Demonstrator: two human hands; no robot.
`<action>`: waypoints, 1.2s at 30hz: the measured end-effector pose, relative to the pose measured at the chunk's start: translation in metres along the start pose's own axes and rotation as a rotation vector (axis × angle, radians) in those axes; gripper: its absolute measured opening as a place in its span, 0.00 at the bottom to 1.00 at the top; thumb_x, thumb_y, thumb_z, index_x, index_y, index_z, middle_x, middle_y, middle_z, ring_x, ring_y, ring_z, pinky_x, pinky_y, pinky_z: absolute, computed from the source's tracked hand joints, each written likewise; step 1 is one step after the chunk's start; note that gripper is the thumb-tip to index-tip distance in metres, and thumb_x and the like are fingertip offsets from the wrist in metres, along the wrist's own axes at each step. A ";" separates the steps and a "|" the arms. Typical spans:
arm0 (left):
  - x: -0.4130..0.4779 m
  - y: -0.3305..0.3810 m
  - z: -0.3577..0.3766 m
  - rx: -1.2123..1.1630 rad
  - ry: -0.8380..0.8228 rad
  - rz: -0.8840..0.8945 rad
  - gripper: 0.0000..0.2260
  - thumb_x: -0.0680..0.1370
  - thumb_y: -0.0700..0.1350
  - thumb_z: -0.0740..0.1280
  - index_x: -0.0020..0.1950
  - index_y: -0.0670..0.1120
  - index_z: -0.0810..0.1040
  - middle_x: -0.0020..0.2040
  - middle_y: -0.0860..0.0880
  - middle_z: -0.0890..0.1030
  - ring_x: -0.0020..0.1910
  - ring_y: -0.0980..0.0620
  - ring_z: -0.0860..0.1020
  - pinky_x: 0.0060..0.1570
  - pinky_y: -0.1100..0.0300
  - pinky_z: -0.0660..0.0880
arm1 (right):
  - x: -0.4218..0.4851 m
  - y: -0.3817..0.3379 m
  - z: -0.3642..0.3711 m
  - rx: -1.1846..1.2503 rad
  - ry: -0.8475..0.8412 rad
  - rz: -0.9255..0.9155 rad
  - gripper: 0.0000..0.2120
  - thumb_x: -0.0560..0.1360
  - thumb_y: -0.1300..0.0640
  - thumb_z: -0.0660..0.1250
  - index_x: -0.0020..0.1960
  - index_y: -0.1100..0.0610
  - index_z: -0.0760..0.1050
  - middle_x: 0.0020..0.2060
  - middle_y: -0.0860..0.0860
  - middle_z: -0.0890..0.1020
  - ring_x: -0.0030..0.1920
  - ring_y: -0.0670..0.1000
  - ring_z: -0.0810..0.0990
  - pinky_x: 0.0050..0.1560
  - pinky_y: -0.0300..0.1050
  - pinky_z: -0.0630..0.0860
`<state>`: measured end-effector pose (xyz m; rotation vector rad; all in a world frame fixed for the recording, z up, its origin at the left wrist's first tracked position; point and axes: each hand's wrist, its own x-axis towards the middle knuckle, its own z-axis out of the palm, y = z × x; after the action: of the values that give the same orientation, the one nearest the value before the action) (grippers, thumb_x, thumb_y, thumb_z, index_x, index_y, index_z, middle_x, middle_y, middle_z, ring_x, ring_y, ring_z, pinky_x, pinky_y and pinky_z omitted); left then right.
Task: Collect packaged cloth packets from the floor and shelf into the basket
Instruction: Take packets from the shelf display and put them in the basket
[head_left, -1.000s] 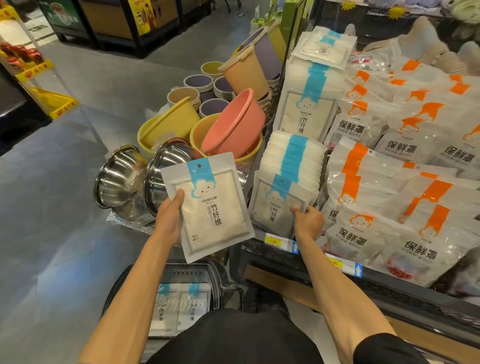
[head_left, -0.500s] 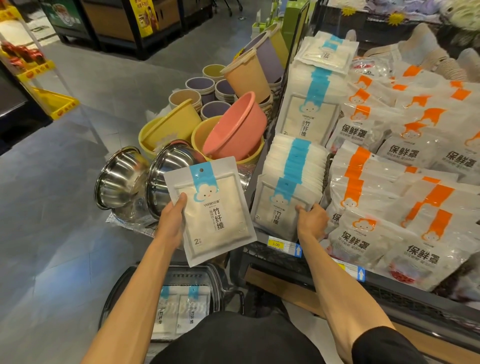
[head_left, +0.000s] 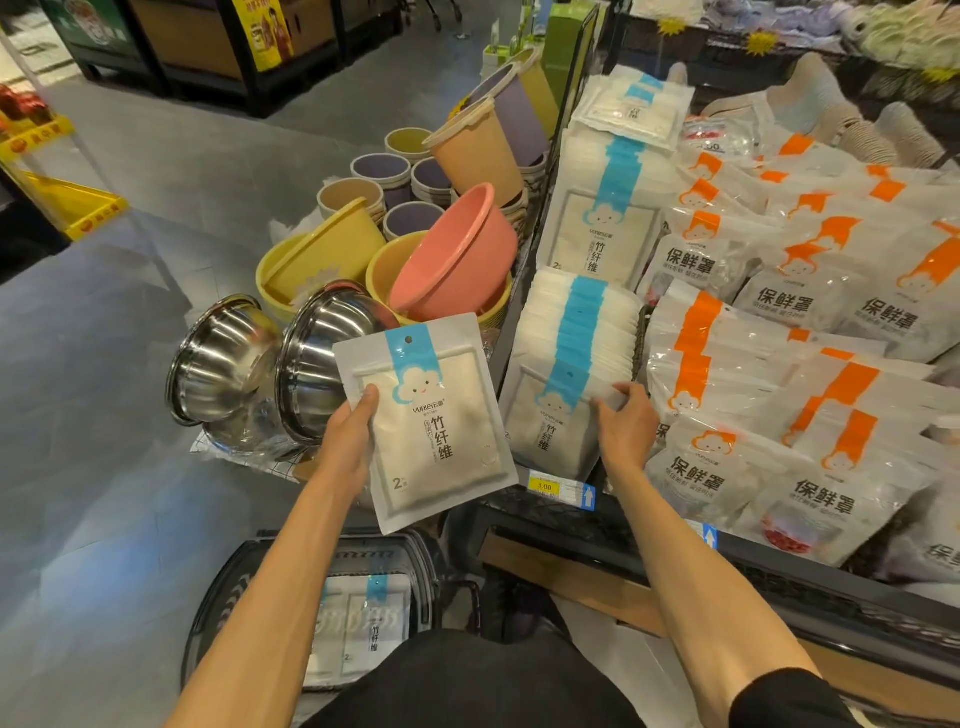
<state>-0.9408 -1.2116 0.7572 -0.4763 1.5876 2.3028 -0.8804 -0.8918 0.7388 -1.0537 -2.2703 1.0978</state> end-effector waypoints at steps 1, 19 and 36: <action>0.000 -0.001 0.000 0.011 -0.006 0.000 0.08 0.84 0.46 0.63 0.59 0.47 0.80 0.52 0.47 0.86 0.53 0.48 0.84 0.54 0.49 0.79 | 0.002 -0.002 -0.001 0.014 0.002 0.002 0.14 0.74 0.57 0.73 0.58 0.57 0.77 0.54 0.53 0.82 0.56 0.54 0.79 0.54 0.47 0.74; -0.022 -0.001 0.044 0.462 -0.271 0.186 0.09 0.84 0.51 0.62 0.55 0.51 0.82 0.40 0.60 0.83 0.40 0.64 0.81 0.42 0.63 0.76 | 0.010 -0.091 -0.072 -0.751 -0.520 -0.453 0.32 0.75 0.48 0.71 0.75 0.56 0.65 0.70 0.58 0.69 0.68 0.58 0.70 0.65 0.54 0.73; -0.038 0.014 0.119 0.499 -0.648 0.267 0.30 0.80 0.62 0.64 0.55 0.31 0.73 0.51 0.31 0.80 0.51 0.29 0.79 0.52 0.32 0.77 | 0.005 -0.160 -0.128 -0.668 -0.662 -0.572 0.14 0.69 0.48 0.78 0.48 0.53 0.79 0.44 0.48 0.82 0.44 0.51 0.80 0.34 0.44 0.71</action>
<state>-0.9245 -1.1067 0.8247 0.5702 1.8283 1.8181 -0.8763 -0.8907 0.9437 -0.1391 -3.2973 0.4715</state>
